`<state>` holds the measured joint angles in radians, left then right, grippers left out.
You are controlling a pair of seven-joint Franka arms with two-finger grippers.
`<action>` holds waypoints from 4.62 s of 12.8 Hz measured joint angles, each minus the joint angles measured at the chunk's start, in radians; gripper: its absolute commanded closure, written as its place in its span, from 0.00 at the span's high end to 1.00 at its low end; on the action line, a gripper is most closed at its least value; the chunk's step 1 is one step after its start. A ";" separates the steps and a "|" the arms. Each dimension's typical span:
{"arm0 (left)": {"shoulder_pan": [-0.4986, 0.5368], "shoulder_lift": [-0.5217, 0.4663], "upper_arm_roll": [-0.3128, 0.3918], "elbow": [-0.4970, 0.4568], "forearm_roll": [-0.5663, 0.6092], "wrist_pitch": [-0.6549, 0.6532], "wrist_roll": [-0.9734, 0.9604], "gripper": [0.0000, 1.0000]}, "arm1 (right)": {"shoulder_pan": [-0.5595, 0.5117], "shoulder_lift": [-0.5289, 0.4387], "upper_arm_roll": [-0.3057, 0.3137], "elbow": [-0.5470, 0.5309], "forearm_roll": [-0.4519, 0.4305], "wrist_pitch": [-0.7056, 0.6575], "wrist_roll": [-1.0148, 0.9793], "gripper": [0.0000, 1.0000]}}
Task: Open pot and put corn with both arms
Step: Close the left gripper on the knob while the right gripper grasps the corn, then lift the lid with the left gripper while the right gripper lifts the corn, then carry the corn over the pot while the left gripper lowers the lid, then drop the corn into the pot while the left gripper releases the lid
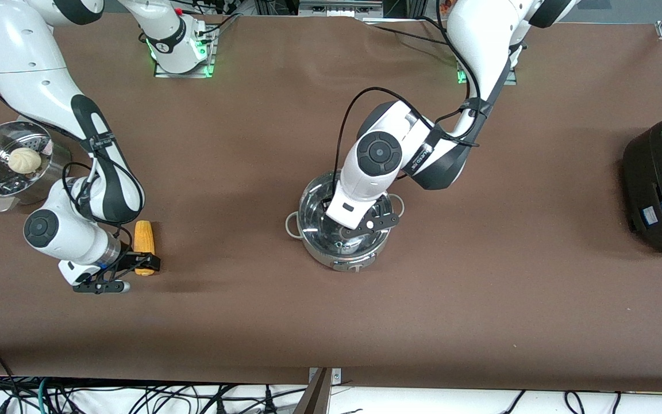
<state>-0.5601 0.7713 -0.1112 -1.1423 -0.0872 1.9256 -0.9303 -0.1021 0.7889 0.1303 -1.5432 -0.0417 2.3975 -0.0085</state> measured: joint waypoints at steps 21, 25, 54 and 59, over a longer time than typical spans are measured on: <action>0.265 -0.191 0.019 0.040 0.099 -0.370 0.470 0.00 | 0.009 -0.082 0.080 0.451 0.000 -0.766 -0.026 0.09; 0.438 -0.284 0.021 -0.161 0.168 -0.340 0.722 0.00 | 0.083 -0.140 0.098 0.463 0.001 -0.818 0.045 0.09; 0.705 -0.423 0.010 -0.688 0.109 0.178 1.003 1.00 | 0.649 0.155 0.088 0.500 -0.035 -0.113 0.788 1.00; 0.706 -0.635 0.011 -0.611 0.109 -0.045 1.002 1.00 | 0.655 0.135 0.089 0.515 -0.060 -0.142 0.787 1.00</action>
<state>0.1460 0.1366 -0.1005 -1.7532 0.0220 1.8801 0.0717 0.5526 0.9239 0.2189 -1.0278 -0.1015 2.2554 0.7784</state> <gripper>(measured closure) 0.000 0.000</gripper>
